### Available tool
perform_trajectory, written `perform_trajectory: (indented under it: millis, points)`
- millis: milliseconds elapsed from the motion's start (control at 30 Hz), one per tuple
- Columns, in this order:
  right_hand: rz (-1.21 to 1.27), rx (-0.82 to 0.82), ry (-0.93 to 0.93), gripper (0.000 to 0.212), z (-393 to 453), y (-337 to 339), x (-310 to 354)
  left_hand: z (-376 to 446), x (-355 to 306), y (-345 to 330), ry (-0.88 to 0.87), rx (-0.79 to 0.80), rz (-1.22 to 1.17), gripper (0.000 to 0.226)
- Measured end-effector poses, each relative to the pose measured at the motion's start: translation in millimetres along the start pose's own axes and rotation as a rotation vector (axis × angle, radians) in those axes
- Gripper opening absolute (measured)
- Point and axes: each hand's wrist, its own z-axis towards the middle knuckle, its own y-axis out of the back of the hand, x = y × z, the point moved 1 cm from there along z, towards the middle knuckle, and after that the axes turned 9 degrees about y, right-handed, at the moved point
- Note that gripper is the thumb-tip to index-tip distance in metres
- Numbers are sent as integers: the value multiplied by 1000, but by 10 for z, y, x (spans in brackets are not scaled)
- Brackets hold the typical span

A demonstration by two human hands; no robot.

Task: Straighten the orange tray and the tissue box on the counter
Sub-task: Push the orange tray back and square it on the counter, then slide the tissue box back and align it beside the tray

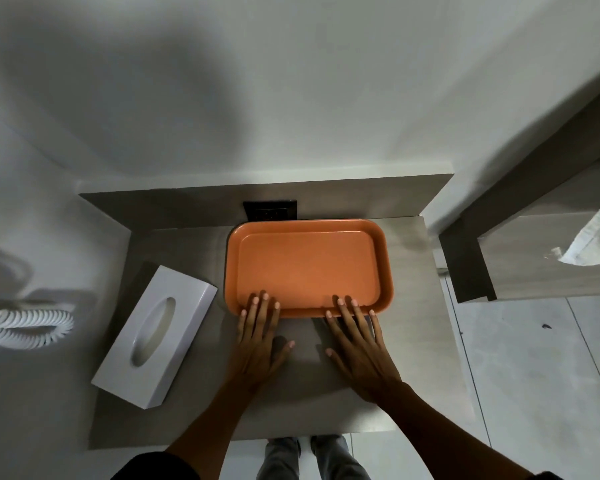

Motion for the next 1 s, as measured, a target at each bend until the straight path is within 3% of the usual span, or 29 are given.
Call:
perform_trajectory:
  millis: [433, 800, 1000]
  points:
    - [60, -111, 113, 82, 118, 60, 94, 55, 88, 113, -21, -76, 18, 79]
    - [108, -130, 388, 80, 708, 129, 963, -322, 994, 741, 324, -164, 51, 83]
    - [180, -134, 526, 81, 897, 53, 1519, -613, 1509, 892, 477, -137, -71, 103]
